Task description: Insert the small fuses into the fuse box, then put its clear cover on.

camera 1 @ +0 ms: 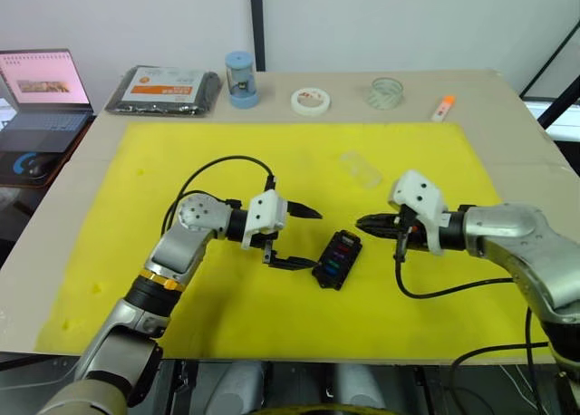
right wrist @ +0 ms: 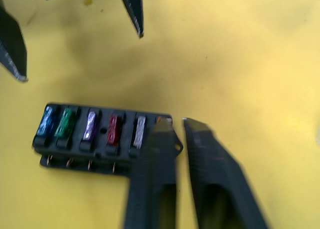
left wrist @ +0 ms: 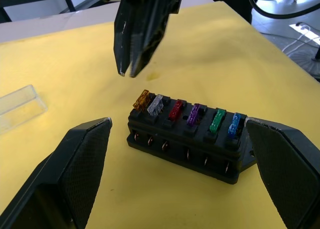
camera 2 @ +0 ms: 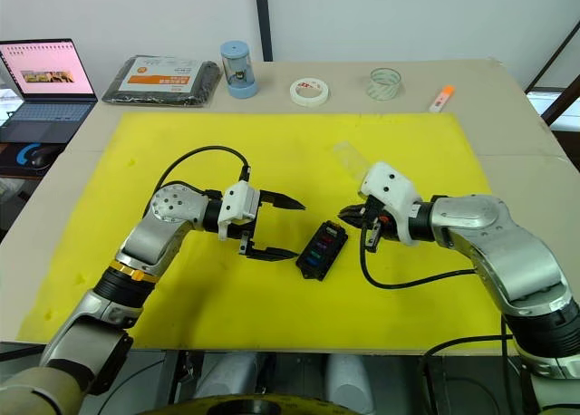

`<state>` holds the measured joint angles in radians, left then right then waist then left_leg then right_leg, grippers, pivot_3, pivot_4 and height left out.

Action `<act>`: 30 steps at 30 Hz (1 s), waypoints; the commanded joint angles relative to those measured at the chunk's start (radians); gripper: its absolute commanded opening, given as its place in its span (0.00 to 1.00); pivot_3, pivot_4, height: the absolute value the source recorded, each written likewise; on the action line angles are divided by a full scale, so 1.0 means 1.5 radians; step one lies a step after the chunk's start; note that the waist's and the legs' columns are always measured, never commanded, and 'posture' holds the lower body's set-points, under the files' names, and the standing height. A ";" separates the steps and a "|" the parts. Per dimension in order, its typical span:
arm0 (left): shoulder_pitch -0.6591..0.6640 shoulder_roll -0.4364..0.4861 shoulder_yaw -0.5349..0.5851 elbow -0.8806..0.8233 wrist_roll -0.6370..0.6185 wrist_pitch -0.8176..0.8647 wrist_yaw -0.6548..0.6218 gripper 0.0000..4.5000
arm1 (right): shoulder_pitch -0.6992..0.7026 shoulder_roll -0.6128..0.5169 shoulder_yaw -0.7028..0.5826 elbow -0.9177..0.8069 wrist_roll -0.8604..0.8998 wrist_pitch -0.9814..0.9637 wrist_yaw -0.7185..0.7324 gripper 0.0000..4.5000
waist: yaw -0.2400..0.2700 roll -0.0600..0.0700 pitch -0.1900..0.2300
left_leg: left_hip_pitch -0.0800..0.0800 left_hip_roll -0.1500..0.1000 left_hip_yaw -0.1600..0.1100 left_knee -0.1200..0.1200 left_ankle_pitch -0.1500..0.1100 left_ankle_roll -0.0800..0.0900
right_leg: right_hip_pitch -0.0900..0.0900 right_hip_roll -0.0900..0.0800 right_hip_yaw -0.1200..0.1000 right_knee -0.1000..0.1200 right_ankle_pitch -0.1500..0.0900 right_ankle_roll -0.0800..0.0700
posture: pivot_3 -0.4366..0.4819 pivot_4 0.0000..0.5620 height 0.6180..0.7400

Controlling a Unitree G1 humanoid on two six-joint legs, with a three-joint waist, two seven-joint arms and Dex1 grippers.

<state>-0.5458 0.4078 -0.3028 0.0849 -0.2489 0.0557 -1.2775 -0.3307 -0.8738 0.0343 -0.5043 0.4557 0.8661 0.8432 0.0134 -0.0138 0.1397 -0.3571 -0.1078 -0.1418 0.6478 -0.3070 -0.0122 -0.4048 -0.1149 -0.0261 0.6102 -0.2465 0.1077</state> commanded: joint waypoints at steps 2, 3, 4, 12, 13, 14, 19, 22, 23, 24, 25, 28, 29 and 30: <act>-0.008 -0.002 0.002 -0.013 -0.002 -0.007 0.001 1.00 | -0.007 0.016 0.003 -0.014 0.001 -0.010 -0.012 0.01 | 0.000 0.000 0.000 | 0.000 0.000 0.000 0.000 0.000 0.000 | 0.000 0.000 0.000 0.000 0.000 0.000 | 0.48 0.27 1.00; -0.009 -0.001 0.002 -0.014 -0.002 -0.005 0.002 1.00 | -0.006 0.018 0.007 -0.014 0.001 -0.009 -0.013 0.01 | 0.000 0.000 0.000 | 0.000 0.000 0.000 0.000 0.000 0.000 | 0.000 0.000 0.000 0.000 0.000 0.000 | 0.48 0.27 1.00; -0.009 -0.001 0.002 -0.014 -0.002 -0.004 0.002 1.00 | -0.006 0.019 0.008 -0.013 0.001 -0.009 -0.013 0.01 | -0.001 0.000 0.000 | 0.000 0.000 0.000 0.000 0.000 0.000 | 0.000 0.000 0.000 0.000 0.000 0.000 | 0.48 0.27 1.00; -0.009 -0.001 0.003 -0.016 -0.002 -0.002 0.005 1.00 | -0.001 0.025 0.046 0.009 -0.024 -0.023 -0.017 0.01 | 0.000 0.000 0.000 | 0.000 0.000 0.000 0.000 0.000 0.000 | 0.000 0.000 0.000 0.000 0.000 0.000 | 0.48 0.27 1.00; -0.009 -0.001 0.003 -0.017 -0.002 -0.002 0.006 1.00 | 0.002 0.023 0.050 0.014 -0.028 -0.026 -0.016 0.01 | 0.000 0.000 0.000 | 0.000 0.000 0.000 0.000 0.000 0.000 | 0.000 0.000 0.000 0.000 0.000 0.000 | 0.48 0.27 1.00; -0.008 -0.001 0.003 -0.018 -0.003 0.000 0.006 1.00 | 0.007 0.020 0.054 0.020 -0.033 -0.027 -0.017 0.01 | 0.000 0.000 0.000 | 0.000 0.000 0.000 0.000 0.000 0.000 | 0.000 0.000 0.000 0.000 0.000 0.000 | 0.48 0.27 1.00; -0.004 0.003 0.005 -0.024 -0.004 0.003 0.007 1.00 | 0.033 0.012 0.060 0.029 -0.041 -0.036 -0.007 0.01 | 0.000 0.000 0.000 | 0.000 0.000 0.000 0.000 0.000 0.000 | 0.000 0.000 0.000 0.000 0.000 0.000 | 0.48 0.27 1.00; -0.004 0.004 0.004 -0.025 -0.004 0.003 0.008 1.00 | 0.039 0.014 0.058 0.032 -0.041 -0.033 -0.011 0.01 | 0.000 0.000 0.000 | 0.000 0.000 0.000 0.000 0.000 0.000 | 0.000 0.000 0.000 0.000 0.000 0.000 | 0.48 0.27 1.00; -0.004 0.005 0.004 -0.026 -0.004 0.003 0.008 1.00 | 0.040 0.014 0.058 0.033 -0.041 -0.034 -0.010 0.01 | 0.000 0.000 0.000 | 0.001 0.000 0.000 0.000 0.000 0.000 | 0.001 0.000 0.000 0.000 0.000 0.000 | 0.48 0.27 1.00; -0.004 0.005 0.004 -0.026 -0.004 0.003 0.008 1.00 | 0.041 0.014 0.058 0.034 -0.040 -0.035 -0.009 0.01 | 0.000 0.000 0.000 | 0.001 0.000 0.000 0.000 0.000 0.000 | 0.001 0.000 0.000 0.000 0.000 0.000 | 0.48 0.27 1.00; -0.003 0.006 0.005 -0.027 -0.004 0.004 0.009 1.00 | 0.043 0.017 0.056 0.034 -0.033 -0.028 -0.009 0.01 | 0.000 0.000 0.000 | 0.001 0.000 0.000 0.000 0.000 0.000 | 0.001 0.000 0.000 0.000 0.000 0.000 | 0.48 0.27 1.00; -0.001 0.010 0.007 -0.030 -0.005 0.005 0.009 1.00 | 0.048 0.027 0.046 0.035 -0.012 -0.006 -0.010 0.01 | 0.000 0.000 0.000 | 0.001 0.000 0.000 0.000 0.000 0.000 | 0.001 0.000 0.000 0.000 0.000 0.000 | 0.48 0.27 1.00; 0.000 0.011 0.007 -0.031 -0.005 0.005 0.009 1.00 | 0.051 0.027 0.045 0.035 -0.009 -0.001 -0.010 0.01 | 0.000 0.000 0.000 | 0.001 0.000 0.000 0.000 0.000 0.000 | 0.001 0.000 0.000 0.000 0.000 0.000 | 0.48 0.27 1.00; 0.000 0.012 0.008 -0.031 -0.005 0.005 0.010 1.00 | 0.052 0.028 0.043 0.037 -0.006 0.002 -0.010 0.01 | 0.000 0.000 0.000 | 0.001 0.000 0.000 0.000 0.000 0.000 | 0.001 0.000 0.000 0.000 0.000 0.000 | 0.48 0.27 1.00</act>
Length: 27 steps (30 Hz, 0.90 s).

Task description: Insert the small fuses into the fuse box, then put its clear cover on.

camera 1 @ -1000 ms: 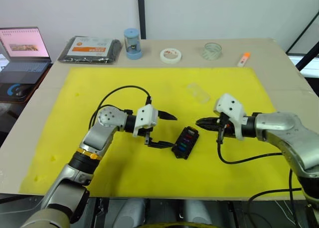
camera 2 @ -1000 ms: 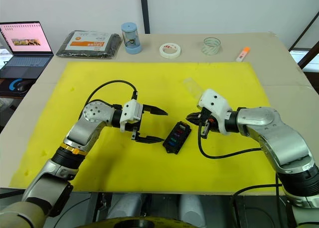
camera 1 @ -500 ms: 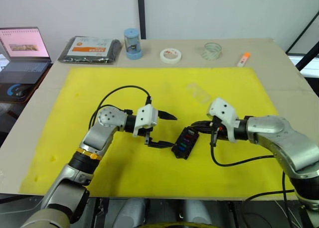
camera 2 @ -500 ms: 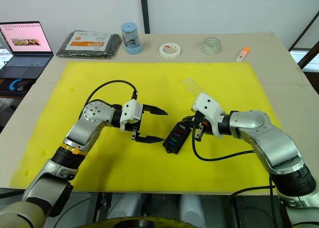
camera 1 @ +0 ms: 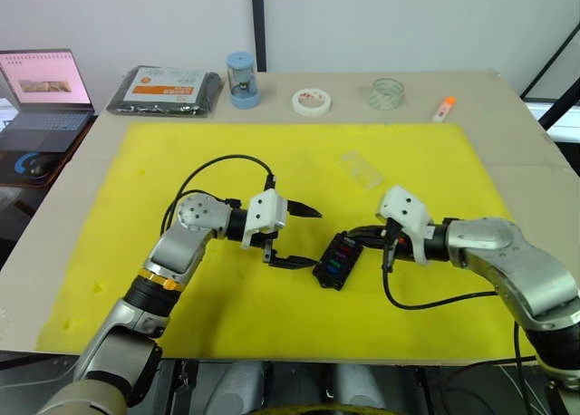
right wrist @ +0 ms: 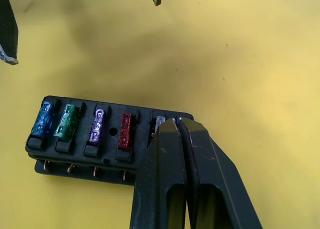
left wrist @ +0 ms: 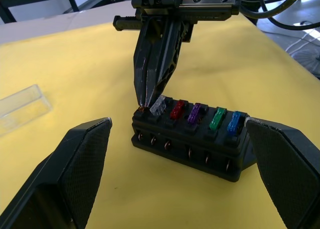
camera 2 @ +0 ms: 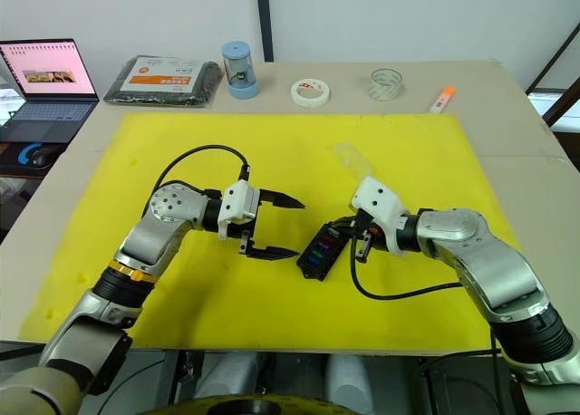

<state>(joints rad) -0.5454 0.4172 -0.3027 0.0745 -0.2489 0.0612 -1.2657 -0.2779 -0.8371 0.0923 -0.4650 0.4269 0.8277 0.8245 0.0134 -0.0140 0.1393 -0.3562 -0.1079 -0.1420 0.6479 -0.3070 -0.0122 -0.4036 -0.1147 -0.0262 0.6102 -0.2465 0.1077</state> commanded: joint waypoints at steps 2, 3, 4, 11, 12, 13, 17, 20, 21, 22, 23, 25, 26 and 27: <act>0.000 0.007 0.007 -0.023 -0.006 0.001 0.002 1.00 | 0.020 0.007 -0.001 0.014 0.020 0.036 0.000 0.01 | 0.000 0.000 0.000 | 0.000 0.000 0.000 0.000 0.000 0.000 | 0.000 0.000 0.000 0.000 0.000 0.000 | 0.48 0.27 1.00; 0.000 0.007 0.007 -0.023 -0.006 0.001 0.003 1.00 | 0.020 0.008 -0.002 0.015 0.021 0.036 -0.001 0.01 | 0.000 0.000 0.000 | 0.000 0.000 0.000 0.000 0.000 0.000 | 0.000 0.000 0.000 0.000 0.000 0.000 | 0.48 0.27 1.00; 0.000 0.007 0.007 -0.022 -0.006 0.001 0.003 1.00 | 0.020 0.008 -0.002 0.017 0.022 0.036 -0.001 0.01 | 0.000 0.000 0.000 | 0.000 0.000 0.000 0.000 0.000 0.000 | 0.000 0.000 0.000 0.000 0.000 0.000 | 0.48 0.27 1.00; 0.003 0.011 0.015 -0.025 -0.011 0.008 0.010 1.00 | -0.038 0.047 -0.087 -0.007 0.075 0.003 -0.011 0.01 | -0.001 0.000 0.000 | 0.000 0.000 0.000 0.000 0.000 0.000 | 0.000 0.000 0.000 0.000 0.000 0.000 | 0.48 0.27 1.00; 0.006 0.014 0.022 -0.030 -0.018 0.020 0.015 1.00 | -0.046 0.054 -0.105 -0.012 0.089 0.006 -0.016 0.01 | -0.002 0.000 0.000 | 0.000 0.000 0.000 0.000 0.000 0.000 | -0.001 0.000 0.000 0.000 0.000 0.000 | 0.48 0.27 1.00; 0.009 0.016 0.029 -0.034 -0.024 0.028 0.019 1.00 | -0.048 0.055 -0.114 -0.016 0.095 0.004 -0.016 0.01 | -0.002 0.000 0.000 | 0.000 0.000 0.000 0.000 0.000 0.000 | -0.001 0.000 0.000 0.000 0.000 0.000 | 0.48 0.27 1.00; 0.015 0.025 0.072 -0.045 -0.041 0.046 0.054 1.00 | -0.035 0.032 -0.132 -0.030 0.082 -0.031 -0.006 0.01 | 0.000 0.000 0.000 | 0.000 0.000 0.000 0.000 0.000 0.000 | -0.001 0.000 0.000 0.000 0.000 0.000 | 0.48 0.27 1.00; 0.030 0.059 0.132 -0.050 -0.050 0.056 0.084 1.00 | -0.018 0.014 -0.157 -0.006 0.025 -0.107 -0.022 0.05 | 0.000 0.000 0.000 | 0.000 0.000 0.000 0.000 0.000 0.000 | -0.001 0.000 0.000 0.000 0.000 0.000 | 0.48 0.27 1.00; 0.036 0.070 0.150 -0.051 -0.053 0.058 0.092 1.00 | -0.010 0.007 -0.164 0.005 0.005 -0.136 -0.024 0.10 | -0.001 0.000 0.000 | 0.000 0.000 0.000 0.000 0.000 0.000 | -0.001 0.000 0.000 0.001 0.000 0.000 | 0.48 0.27 1.00; 0.044 0.086 0.168 -0.048 -0.049 0.052 0.100 1.00 | 0.003 -0.003 -0.173 0.020 -0.014 -0.170 -0.018 0.15 | -0.001 0.000 0.000 | 0.000 0.000 0.000 0.000 0.000 0.000 | -0.001 0.000 0.000 0.001 0.000 0.000 | 0.48 0.27 1.00; 0.054 0.100 0.187 -0.043 -0.048 0.051 0.110 1.00 | 0.022 -0.014 -0.183 0.033 -0.032 -0.205 -0.011 0.22 | -0.002 0.000 0.000 | 0.000 0.000 0.000 0.000 0.000 0.000 | -0.001 0.000 0.000 0.001 0.000 0.000 | 0.48 0.27 1.00; 0.077 0.130 0.232 -0.028 -0.043 0.046 0.139 1.00 | 0.062 -0.019 -0.214 0.056 -0.051 -0.257 -0.009 0.38 | -0.001 0.000 0.000 | 0.000 0.000 0.000 -0.001 0.000 0.000 | -0.001 0.001 0.000 0.001 0.000 0.000 | 0.48 0.27 1.00; 0.091 0.146 0.249 -0.020 -0.035 0.036 0.148 1.00 | 0.080 -0.016 -0.229 0.062 -0.053 -0.272 -0.011 0.45 | -0.001 0.000 0.000 | 0.000 0.000 0.000 -0.001 0.000 0.000 | -0.001 0.001 0.000 0.001 0.000 0.000 | 0.48 0.27 1.00; 0.102 0.158 0.263 -0.011 -0.028 0.026 0.157 1.00 | 0.093 -0.012 -0.241 0.068 -0.055 -0.283 -0.014 0.54 | -0.001 0.001 0.000 | 0.000 0.000 0.000 -0.001 0.000 0.000 | -0.001 0.001 0.000 0.001 0.000 0.000 | 0.48 0.27 1.00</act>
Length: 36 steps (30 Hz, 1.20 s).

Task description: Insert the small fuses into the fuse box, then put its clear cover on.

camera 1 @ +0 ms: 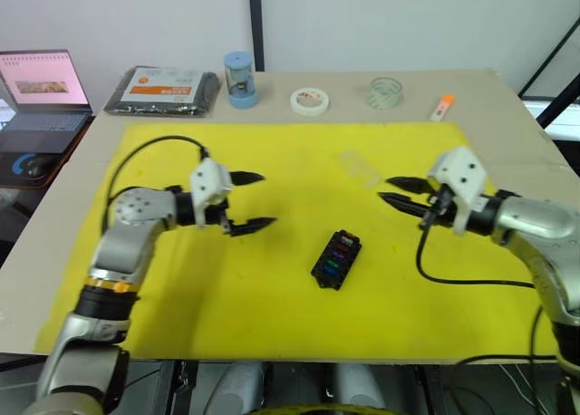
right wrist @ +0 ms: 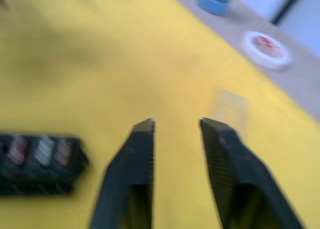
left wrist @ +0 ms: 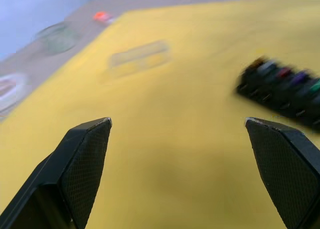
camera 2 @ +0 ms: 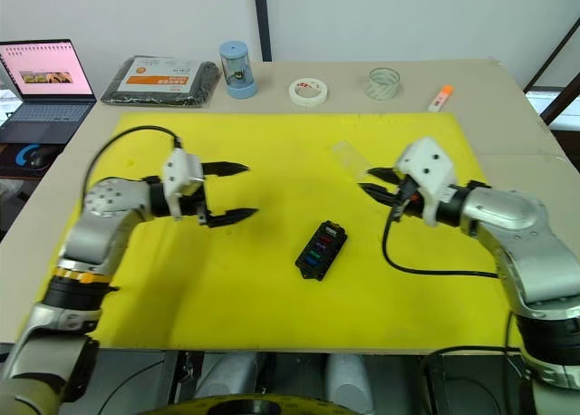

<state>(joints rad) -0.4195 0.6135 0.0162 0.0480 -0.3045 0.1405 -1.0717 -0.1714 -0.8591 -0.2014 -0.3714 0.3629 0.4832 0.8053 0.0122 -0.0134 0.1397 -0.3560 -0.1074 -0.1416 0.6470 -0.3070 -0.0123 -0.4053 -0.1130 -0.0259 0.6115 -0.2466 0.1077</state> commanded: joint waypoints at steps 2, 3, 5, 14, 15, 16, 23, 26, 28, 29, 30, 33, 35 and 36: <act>0.035 0.042 0.078 0.025 0.012 -0.038 0.050 1.00 | 0.047 0.010 -0.065 0.021 -0.016 -0.076 -0.006 0.71 | 0.000 0.000 0.000 | 0.000 0.000 0.000 0.000 0.000 0.000 | 0.000 0.000 0.000 0.000 0.000 0.000 | 0.48 0.27 1.00; 0.043 0.048 0.089 0.034 0.013 -0.041 0.060 1.00 | 0.057 0.017 -0.075 0.032 -0.016 -0.087 -0.010 0.78 | 0.001 0.000 0.000 | 0.000 0.000 0.000 0.000 0.000 0.000 | 0.000 0.000 0.000 0.000 0.000 0.000 | 0.48 0.27 1.00; 0.054 0.051 0.106 0.047 0.013 -0.046 0.080 1.00 | 0.067 0.029 -0.089 0.057 -0.015 -0.102 -0.019 0.94 | 0.001 0.000 0.000 | 0.000 0.000 0.000 0.000 0.000 0.000 | 0.001 0.000 0.000 0.000 0.000 0.000 | 0.48 0.27 1.00; 0.080 0.053 0.123 0.023 -0.004 -0.028 0.102 1.00 | 0.046 0.055 -0.079 0.109 -0.009 -0.124 -0.029 0.99 | -0.002 0.000 0.000 | 0.000 0.000 0.000 0.000 0.000 0.000 | 0.000 -0.001 0.001 0.000 0.000 0.000 | 0.48 0.27 1.00; 0.078 0.053 0.121 0.019 -0.008 -0.025 0.098 1.00 | 0.038 0.060 -0.074 0.114 -0.010 -0.124 -0.032 0.99 | -0.002 0.000 0.000 | 0.000 0.000 0.000 0.000 0.000 0.000 | 0.000 -0.001 0.001 0.000 0.000 0.000 | 0.48 0.27 1.00; 0.073 0.054 0.112 0.013 -0.011 -0.021 0.087 1.00 | 0.027 0.065 -0.063 0.121 -0.011 -0.122 -0.031 0.99 | -0.002 0.000 0.000 | 0.000 0.000 0.000 0.000 0.000 0.000 | 0.000 -0.001 0.001 0.000 0.000 0.000 | 0.48 0.27 1.00; -0.065 0.043 0.025 -0.060 -0.076 0.073 -0.017 1.00 | -0.072 0.106 0.033 0.213 -0.040 -0.137 -0.013 0.99 | 0.001 0.000 0.000 | 0.000 0.000 0.000 0.001 0.000 0.000 | 0.001 -0.001 0.001 0.000 0.000 0.000 | 0.48 0.27 1.00; -0.109 0.025 -0.009 -0.075 -0.083 0.089 -0.038 1.00 | -0.101 0.126 0.051 0.257 -0.048 -0.151 -0.018 0.99 | -0.002 0.000 0.000 | 0.000 -0.001 0.000 0.000 0.000 0.000 | 0.000 -0.001 0.001 0.000 0.000 0.000 | 0.48 0.27 1.00; -0.154 -0.004 -0.040 -0.073 -0.086 0.096 -0.047 1.00 | -0.139 0.156 0.064 0.307 -0.065 -0.168 -0.044 0.99 | -0.004 0.000 0.000 | 0.000 -0.001 0.000 0.000 0.000 0.000 | 0.000 -0.001 0.001 0.000 0.000 0.000 | 0.48 0.27 1.00; -0.167 -0.014 -0.049 -0.071 -0.084 0.097 -0.050 1.00 | -0.151 0.165 0.068 0.324 -0.073 -0.177 -0.051 0.99 | -0.006 0.000 0.000 | 0.000 0.000 0.000 0.001 0.000 0.000 | 0.000 -0.001 0.001 0.000 0.000 0.000 | 0.48 0.27 1.00; -0.177 -0.024 -0.056 -0.066 -0.081 0.096 -0.052 1.00 | -0.165 0.174 0.070 0.341 -0.076 -0.179 -0.057 0.99 | -0.007 0.000 0.000 | 0.000 0.000 0.000 0.001 0.001 -0.001 | 0.000 0.000 0.000 0.001 0.000 0.000 | 0.48 0.27 1.00; -0.192 -0.042 -0.075 -0.056 -0.076 0.093 -0.064 1.00 | -0.194 0.190 0.077 0.375 -0.082 -0.179 -0.058 0.99 | -0.016 0.000 0.000 | 0.000 0.000 0.000 0.000 0.001 -0.001 | 0.000 0.000 0.001 0.001 0.000 0.000 | 0.48 0.27 1.00; -0.199 -0.047 -0.081 -0.048 -0.071 0.087 -0.067 1.00 | -0.200 0.193 0.081 0.383 -0.083 -0.168 -0.056 0.99 | -0.018 0.000 0.000 | 0.000 0.000 0.000 0.000 0.001 -0.001 | 0.000 0.000 0.001 0.001 0.000 0.000 | 0.48 0.27 1.00; -0.202 -0.051 -0.084 -0.043 -0.069 0.083 -0.068 1.00 | -0.199 0.195 0.085 0.392 -0.085 -0.168 -0.053 0.99 | -0.018 0.000 0.000 | 0.000 0.000 0.000 0.000 0.001 -0.001 | -0.001 0.000 0.001 0.001 0.000 0.000 | 0.48 0.27 1.00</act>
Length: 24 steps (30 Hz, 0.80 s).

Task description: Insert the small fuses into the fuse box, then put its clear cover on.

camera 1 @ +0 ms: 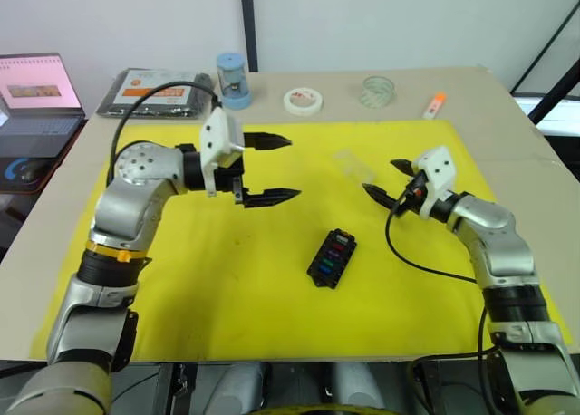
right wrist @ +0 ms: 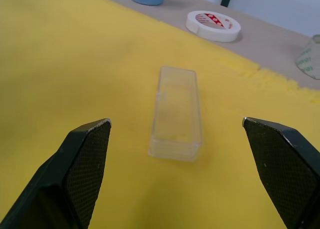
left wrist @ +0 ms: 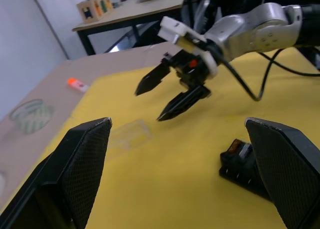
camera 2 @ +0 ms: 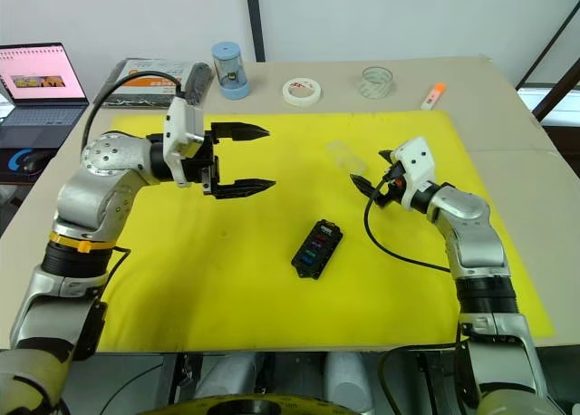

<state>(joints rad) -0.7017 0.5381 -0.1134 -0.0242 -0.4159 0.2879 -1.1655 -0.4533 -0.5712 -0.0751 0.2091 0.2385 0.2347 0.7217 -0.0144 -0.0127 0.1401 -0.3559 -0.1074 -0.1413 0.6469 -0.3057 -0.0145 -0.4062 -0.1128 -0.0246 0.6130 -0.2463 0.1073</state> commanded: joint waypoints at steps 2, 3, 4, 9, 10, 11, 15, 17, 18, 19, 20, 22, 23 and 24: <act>-0.017 -0.007 -0.002 0.013 0.012 -0.025 -0.008 1.00 | -0.012 0.010 0.003 0.022 -0.004 -0.002 0.002 0.99 | 0.001 0.000 0.000 | 0.000 0.000 0.000 0.000 0.000 0.000 | 0.000 0.000 0.000 0.000 0.000 0.000 | 0.48 0.27 1.00; -0.018 -0.010 -0.004 0.015 0.015 -0.029 -0.008 1.00 | -0.013 0.016 0.005 0.031 -0.001 0.000 0.002 0.99 | 0.001 0.000 0.000 | 0.000 0.000 0.000 0.000 0.000 0.000 | 0.000 0.000 0.000 0.000 0.000 0.000 | 0.48 0.27 1.00; -0.018 -0.012 -0.004 0.017 0.017 -0.032 -0.009 1.00 | -0.016 0.022 0.007 0.041 -0.001 -0.002 0.002 0.99 | 0.001 0.000 0.000 | 0.000 0.000 0.000 0.001 0.000 0.000 | 0.000 0.000 0.000 0.000 0.000 0.000 | 0.48 0.27 1.00; -0.009 -0.013 -0.005 0.024 0.028 -0.047 -0.010 1.00 | -0.051 0.053 0.002 0.111 0.003 -0.015 -0.004 0.99 | 0.000 0.000 0.000 | 0.000 0.000 0.000 0.000 0.000 0.000 | 0.000 0.000 0.000 0.000 0.000 0.000 | 0.48 0.27 1.00; -0.007 -0.012 -0.005 0.023 0.029 -0.048 -0.010 1.00 | -0.057 0.055 0.000 0.125 0.001 -0.019 -0.007 0.99 | 0.000 0.000 0.000 | 0.000 0.000 0.000 0.000 0.000 0.000 | 0.000 0.000 0.000 0.000 0.000 0.000 | 0.48 0.27 1.00; -0.004 -0.012 -0.004 0.019 0.028 -0.047 -0.009 1.00 | -0.062 0.057 0.000 0.142 -0.002 -0.024 -0.007 0.99 | 0.000 0.000 0.000 | 0.000 0.000 0.000 0.000 0.000 0.000 | 0.000 0.000 0.000 0.000 0.000 0.000 | 0.48 0.27 1.00; 0.010 -0.006 -0.003 0.000 0.024 -0.042 -0.007 1.00 | -0.087 0.071 0.015 0.238 -0.022 -0.068 0.001 0.99 | 0.000 0.000 0.000 | 0.000 0.000 0.000 0.000 0.000 0.000 | 0.000 0.000 0.000 0.000 0.000 0.000 | 0.48 0.27 1.00; 0.015 -0.005 -0.003 -0.007 0.023 -0.039 -0.003 1.00 | -0.101 0.081 0.013 0.276 -0.025 -0.091 0.004 0.99 | -0.001 0.000 0.000 | 0.000 0.000 0.000 0.000 0.000 0.000 | 0.000 0.000 0.000 0.000 0.000 0.000 | 0.48 0.27 1.00; 0.018 -0.004 -0.003 -0.011 0.022 -0.037 -0.001 1.00 | -0.105 0.084 0.013 0.290 -0.026 -0.100 0.006 0.99 | -0.003 0.000 0.000 | 0.000 0.000 0.000 0.000 0.000 0.000 | 0.000 0.000 0.000 0.000 0.000 0.000 | 0.48 0.27 1.00; 0.020 -0.005 -0.003 -0.015 0.021 -0.035 0.002 1.00 | -0.110 0.086 0.013 0.303 -0.029 -0.110 0.007 0.99 | -0.003 0.000 0.000 | 0.000 0.000 0.000 0.001 0.000 0.000 | 0.000 0.000 0.001 0.000 0.000 0.000 | 0.48 0.27 1.00; 0.024 -0.005 -0.003 -0.021 0.020 -0.031 0.004 1.00 | -0.115 0.088 0.014 0.317 -0.033 -0.120 0.007 0.99 | -0.003 0.000 0.000 | 0.000 0.000 0.000 0.001 0.000 0.000 | 0.000 0.000 0.001 0.000 0.000 0.000 | 0.48 0.27 1.00; 0.037 -0.005 -0.004 -0.041 0.015 -0.021 0.011 1.00 | -0.127 0.098 0.012 0.347 -0.034 -0.153 0.013 0.99 | -0.005 0.000 0.000 | 0.001 0.000 0.000 0.001 0.000 0.000 | 0.001 0.000 0.001 0.000 0.000 0.000 | 0.48 0.27 1.00; 0.043 -0.005 -0.005 -0.048 0.015 -0.018 0.013 1.00 | -0.132 0.102 0.011 0.359 -0.033 -0.167 0.016 0.99 | -0.006 0.000 0.000 | 0.001 0.000 0.000 0.000 0.000 0.000 | 0.001 0.000 0.001 0.000 0.000 0.000 | 0.48 0.27 1.00; 0.048 -0.005 -0.006 -0.055 0.015 -0.016 0.015 1.00 | -0.135 0.106 0.010 0.371 -0.034 -0.180 0.016 0.99 | -0.006 0.000 0.000 | 0.001 0.000 0.000 0.000 0.000 0.000 | 0.001 0.000 0.001 0.001 0.000 0.000 | 0.48 0.27 1.00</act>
<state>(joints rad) -0.6270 0.5268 -0.1348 -0.0648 -0.3820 0.2587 -1.1518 -0.6450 -0.4269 -0.0579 0.7404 0.1950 -0.0039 0.7414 -0.0238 -0.0125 0.1398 -0.3544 -0.1069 -0.1410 0.6475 -0.3056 -0.0146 -0.4053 -0.1121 -0.0230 0.6138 -0.2460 0.1069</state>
